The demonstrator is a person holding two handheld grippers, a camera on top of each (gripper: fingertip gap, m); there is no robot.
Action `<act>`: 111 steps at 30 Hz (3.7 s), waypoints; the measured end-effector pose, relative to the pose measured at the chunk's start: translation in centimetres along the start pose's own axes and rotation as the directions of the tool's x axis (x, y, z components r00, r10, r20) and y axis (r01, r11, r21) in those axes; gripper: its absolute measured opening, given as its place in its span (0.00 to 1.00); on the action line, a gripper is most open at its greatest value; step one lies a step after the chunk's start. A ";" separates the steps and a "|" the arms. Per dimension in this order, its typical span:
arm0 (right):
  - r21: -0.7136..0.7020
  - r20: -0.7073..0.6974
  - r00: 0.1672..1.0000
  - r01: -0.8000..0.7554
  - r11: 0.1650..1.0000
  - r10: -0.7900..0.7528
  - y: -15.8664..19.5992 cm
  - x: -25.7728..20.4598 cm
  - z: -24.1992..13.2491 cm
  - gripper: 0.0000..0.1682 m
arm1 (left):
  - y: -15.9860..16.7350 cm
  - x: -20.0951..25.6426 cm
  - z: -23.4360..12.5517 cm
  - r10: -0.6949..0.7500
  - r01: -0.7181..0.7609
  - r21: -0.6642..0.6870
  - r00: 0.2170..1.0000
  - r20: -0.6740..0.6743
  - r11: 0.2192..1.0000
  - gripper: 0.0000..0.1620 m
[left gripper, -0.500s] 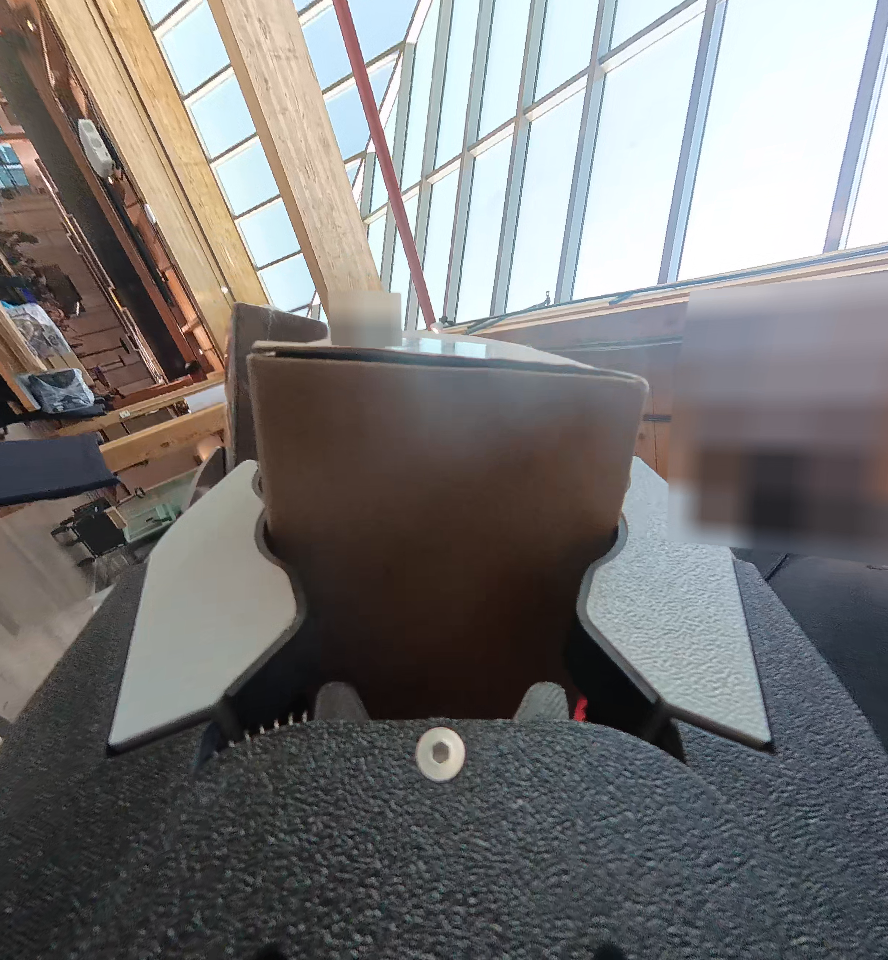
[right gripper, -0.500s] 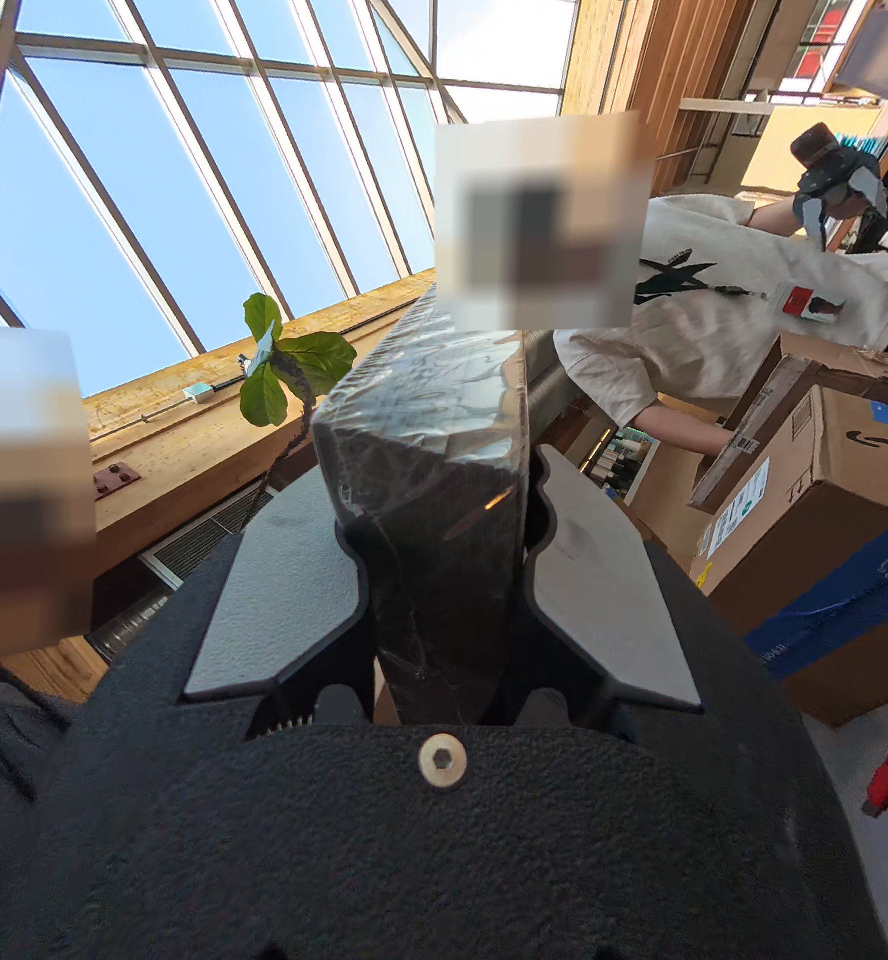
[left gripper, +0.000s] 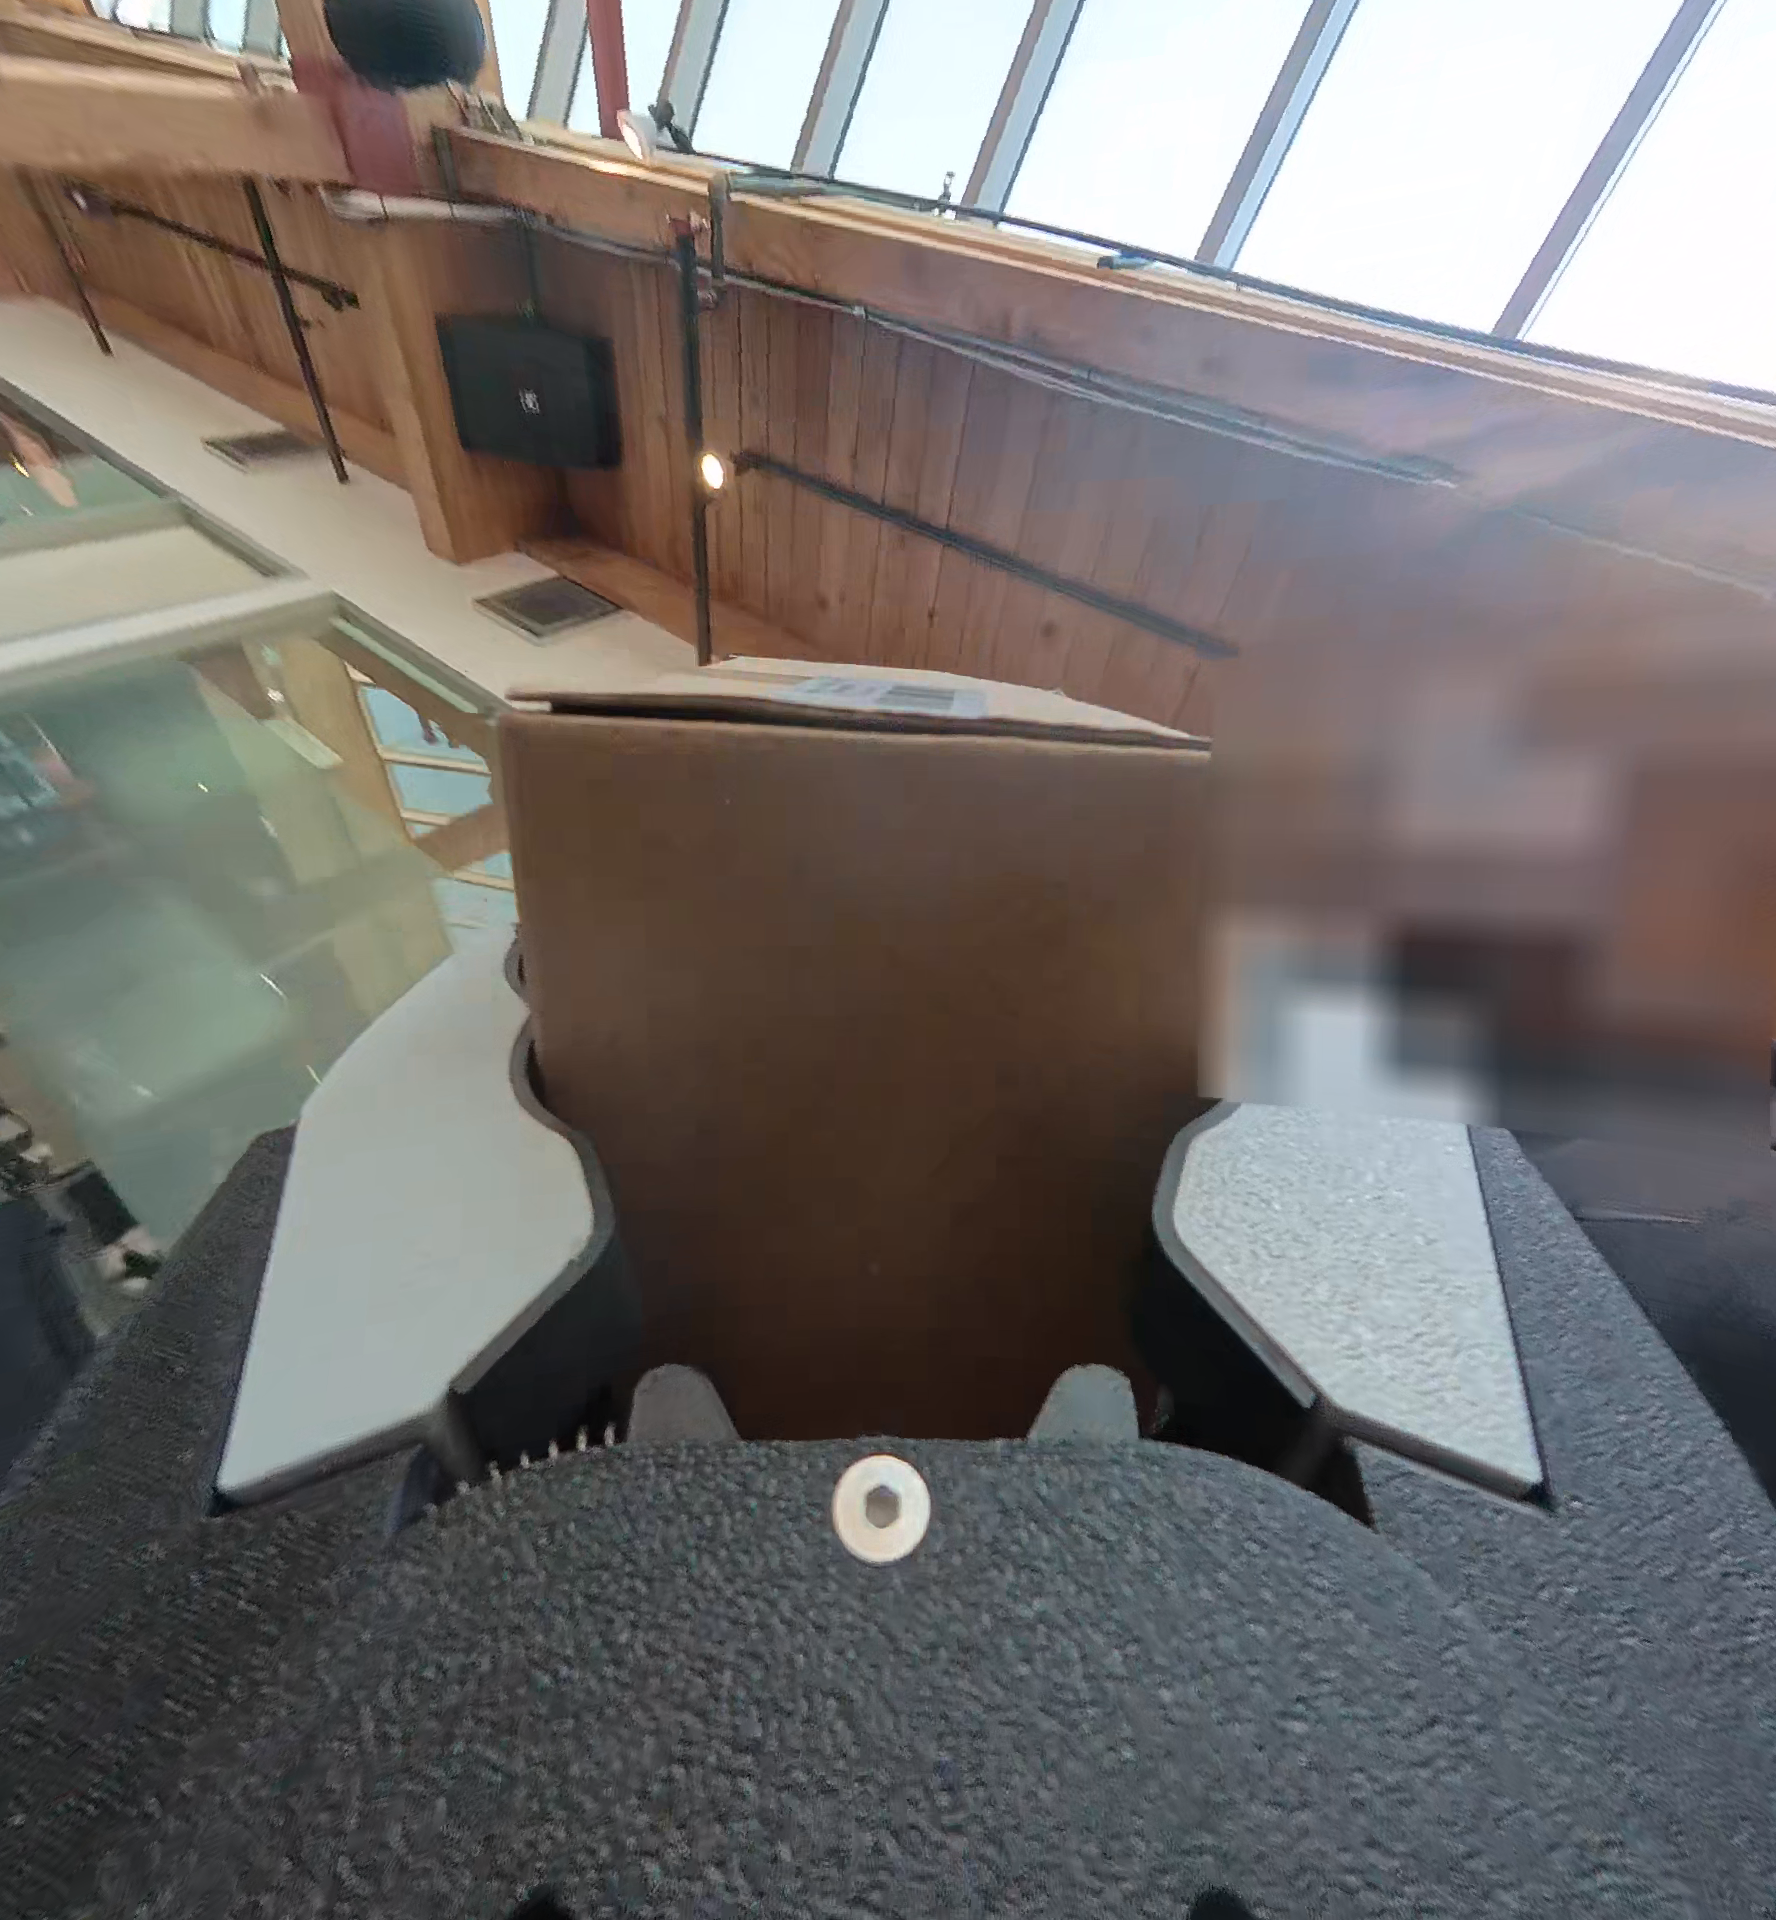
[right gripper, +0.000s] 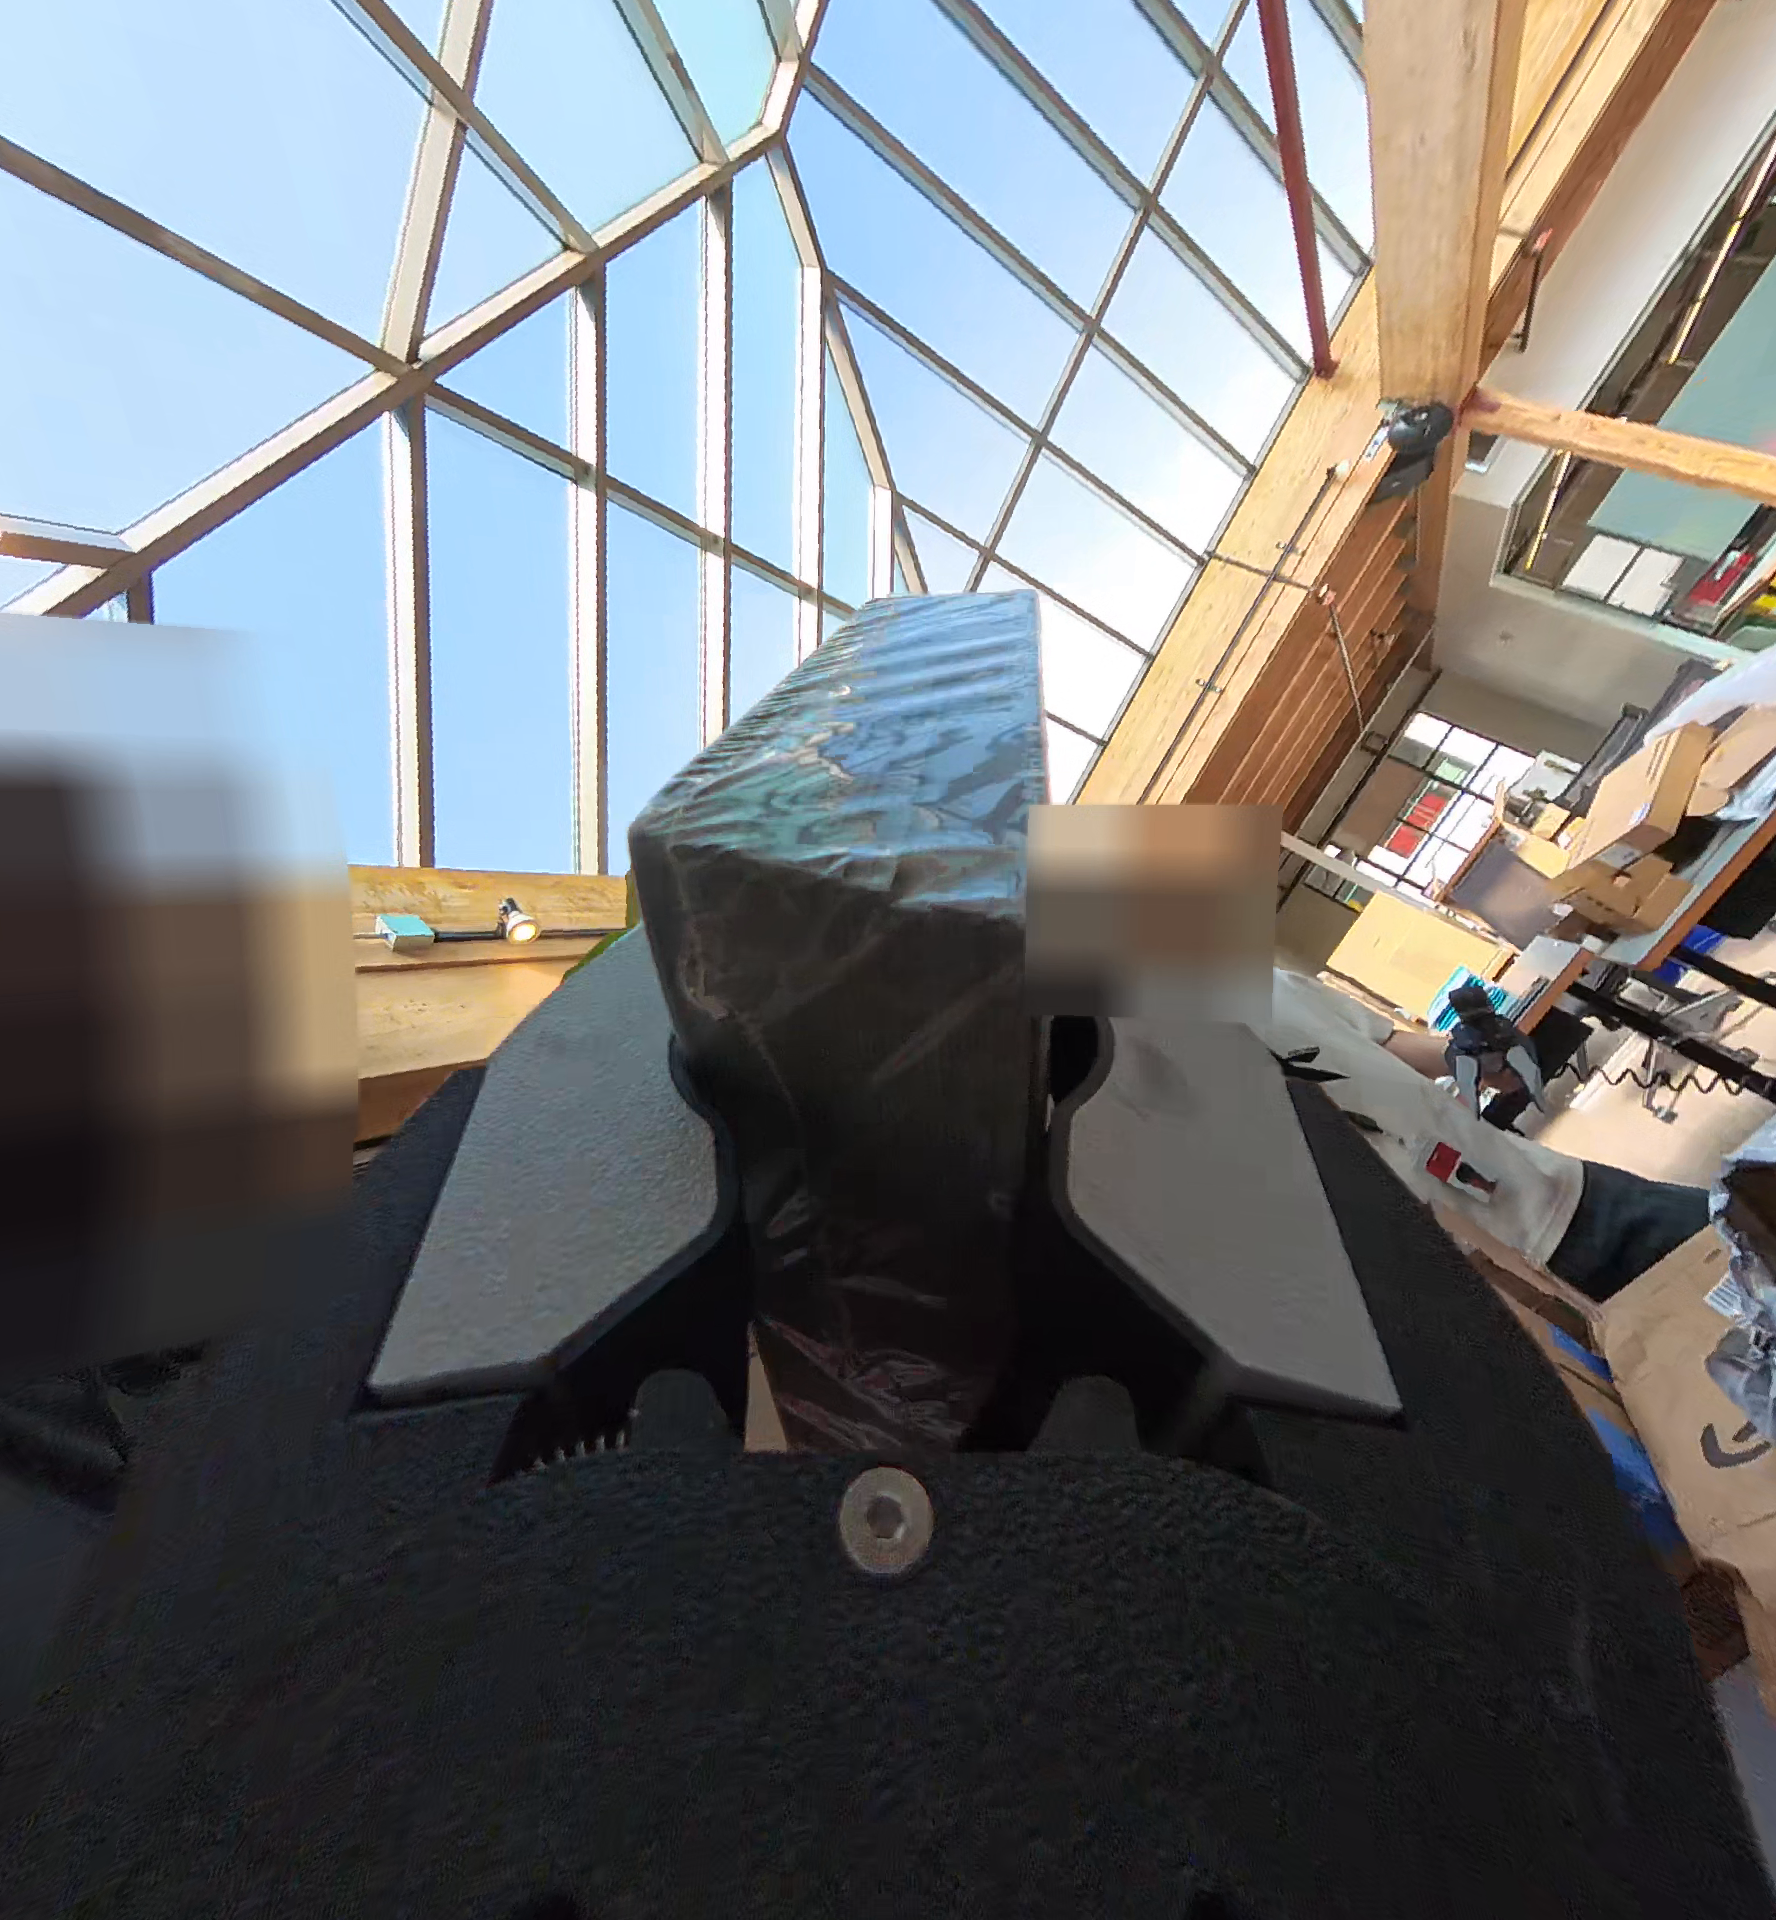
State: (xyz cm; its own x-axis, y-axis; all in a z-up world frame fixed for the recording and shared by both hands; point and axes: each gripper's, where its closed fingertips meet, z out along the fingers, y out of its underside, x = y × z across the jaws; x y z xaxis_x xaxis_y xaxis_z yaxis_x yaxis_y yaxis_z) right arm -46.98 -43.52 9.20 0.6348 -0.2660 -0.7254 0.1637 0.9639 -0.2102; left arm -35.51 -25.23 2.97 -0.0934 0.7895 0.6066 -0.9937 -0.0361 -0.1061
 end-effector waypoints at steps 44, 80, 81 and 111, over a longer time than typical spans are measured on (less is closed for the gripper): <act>0.380 -0.061 0.998 0.037 0.924 -0.015 -76.4 -7.8 -36.8 0.39 | 35.1 -59.5 55.6 -0.290 0.290 -0.028 0.957 -0.015 0.957 0.75; 0.012 -0.068 0.973 -0.219 0.976 0.219 -138.7 58.7 9.7 0.36 | -20.1 -118.7 87.5 0.162 -0.182 0.162 0.978 0.132 0.970 0.75; 0.006 -0.063 0.971 -0.230 0.973 0.230 -139.9 61.2 11.6 0.36 | -22.3 -120.3 88.2 0.171 -0.191 0.157 0.976 0.133 0.969 0.75; -0.086 -0.245 0.956 -0.186 0.979 0.160 -174.2 134.5 71.6 0.36 | -88.0 -160.4 106.6 0.253 -0.278 0.216 0.958 0.136 0.936 0.75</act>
State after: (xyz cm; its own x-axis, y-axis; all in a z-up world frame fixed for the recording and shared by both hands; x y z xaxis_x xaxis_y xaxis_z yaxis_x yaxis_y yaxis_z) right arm 63.92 -246.16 -4.84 0.4483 -0.1034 -0.8879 -0.0228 0.9916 -0.1270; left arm 60.36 -214.04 -1.02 -0.3491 0.6637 0.6616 -0.9176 -0.3854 -0.0976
